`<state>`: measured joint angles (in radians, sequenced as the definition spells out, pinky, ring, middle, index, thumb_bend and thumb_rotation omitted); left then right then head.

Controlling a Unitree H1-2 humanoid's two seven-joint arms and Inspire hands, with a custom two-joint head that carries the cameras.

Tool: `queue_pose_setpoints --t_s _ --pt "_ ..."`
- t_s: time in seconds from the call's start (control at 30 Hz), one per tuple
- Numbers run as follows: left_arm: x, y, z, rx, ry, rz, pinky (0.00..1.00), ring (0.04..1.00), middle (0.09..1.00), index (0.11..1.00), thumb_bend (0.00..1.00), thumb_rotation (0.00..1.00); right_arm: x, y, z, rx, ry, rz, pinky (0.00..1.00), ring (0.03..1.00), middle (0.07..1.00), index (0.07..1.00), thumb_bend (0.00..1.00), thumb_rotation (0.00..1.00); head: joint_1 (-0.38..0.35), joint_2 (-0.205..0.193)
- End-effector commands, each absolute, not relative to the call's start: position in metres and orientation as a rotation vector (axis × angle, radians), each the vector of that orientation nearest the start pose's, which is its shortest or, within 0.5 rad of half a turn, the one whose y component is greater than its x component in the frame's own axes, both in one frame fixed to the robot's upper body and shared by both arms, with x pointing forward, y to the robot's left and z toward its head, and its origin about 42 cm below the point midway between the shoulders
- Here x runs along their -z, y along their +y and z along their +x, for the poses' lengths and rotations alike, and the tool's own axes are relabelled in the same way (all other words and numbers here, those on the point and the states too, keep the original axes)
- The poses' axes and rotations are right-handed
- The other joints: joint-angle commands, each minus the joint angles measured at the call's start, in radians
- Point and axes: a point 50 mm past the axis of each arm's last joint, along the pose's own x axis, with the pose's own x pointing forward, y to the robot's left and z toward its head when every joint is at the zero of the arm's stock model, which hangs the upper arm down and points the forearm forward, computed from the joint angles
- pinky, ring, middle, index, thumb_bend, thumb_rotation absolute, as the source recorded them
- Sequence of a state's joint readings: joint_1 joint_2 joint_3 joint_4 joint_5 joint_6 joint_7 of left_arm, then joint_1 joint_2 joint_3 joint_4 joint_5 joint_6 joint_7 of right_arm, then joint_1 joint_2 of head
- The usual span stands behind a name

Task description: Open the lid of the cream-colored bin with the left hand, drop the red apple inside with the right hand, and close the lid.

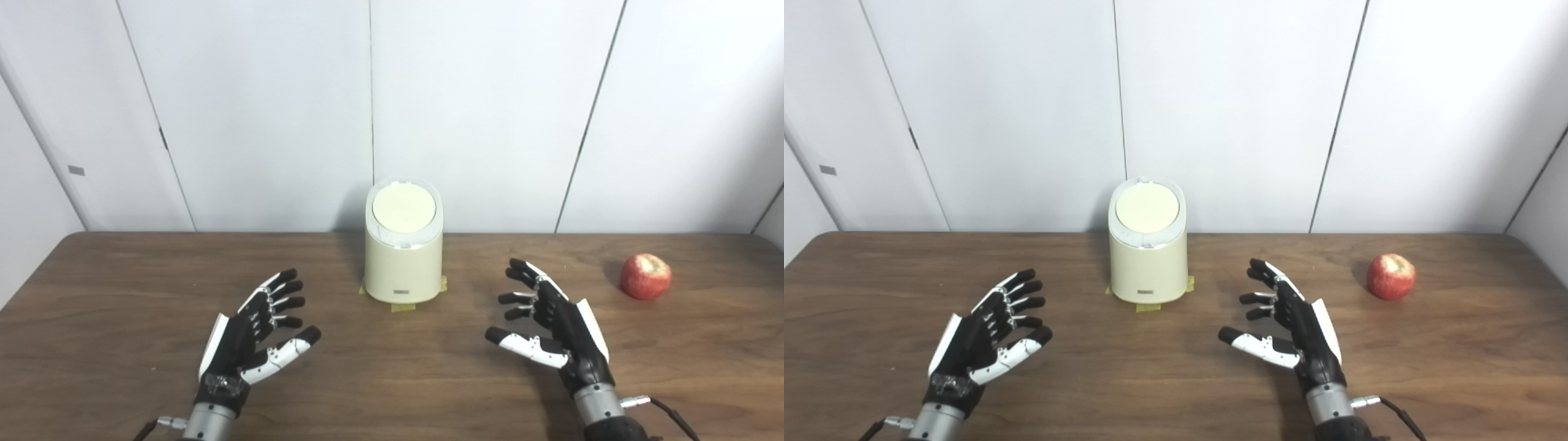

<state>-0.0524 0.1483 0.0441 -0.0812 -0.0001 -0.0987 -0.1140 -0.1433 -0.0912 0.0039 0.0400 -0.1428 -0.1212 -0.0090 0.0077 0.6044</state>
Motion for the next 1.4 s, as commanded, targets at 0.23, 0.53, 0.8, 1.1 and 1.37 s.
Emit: queue_pose_setpoints --t_s 0.23,0.53,0.8,1.1,1.37 --pt "-0.156 0.257 0.305 0.088 -0.295 0.169 0.67 0.784 0.844 0.885 0.76 0.30 -0.156 -0.228 0.337 -0.034 -0.298 -0.227 0.56 0.678 0.841 0.857 0.83 0.36 -0.001 -0.007" --pt "-0.155 0.254 0.307 0.055 -0.289 0.168 0.66 0.778 0.839 0.874 0.75 0.30 -0.155 -0.227 0.337 -0.039 -0.299 -0.240 0.56 0.677 0.837 0.854 0.81 0.37 0.007 -0.030" --pt "-0.197 0.239 0.322 -0.084 -0.297 0.217 0.71 0.806 0.837 0.865 0.77 0.36 -0.151 -0.228 0.341 -0.032 -0.292 -0.244 0.57 0.680 0.837 0.855 0.82 0.38 0.012 -0.056" --pt "-0.257 0.227 0.367 -0.106 -0.357 0.288 0.85 0.908 0.926 0.941 0.90 0.40 -0.147 -0.226 0.345 -0.039 -0.296 -0.225 0.56 0.670 0.839 0.853 0.82 0.35 0.020 -0.077" --pt "-0.292 0.208 0.408 -0.073 -0.366 0.320 0.95 1.000 1.000 1.000 0.96 0.34 -0.146 -0.225 0.345 -0.042 -0.298 -0.224 0.56 0.681 0.843 0.854 0.80 0.35 0.019 -0.085"
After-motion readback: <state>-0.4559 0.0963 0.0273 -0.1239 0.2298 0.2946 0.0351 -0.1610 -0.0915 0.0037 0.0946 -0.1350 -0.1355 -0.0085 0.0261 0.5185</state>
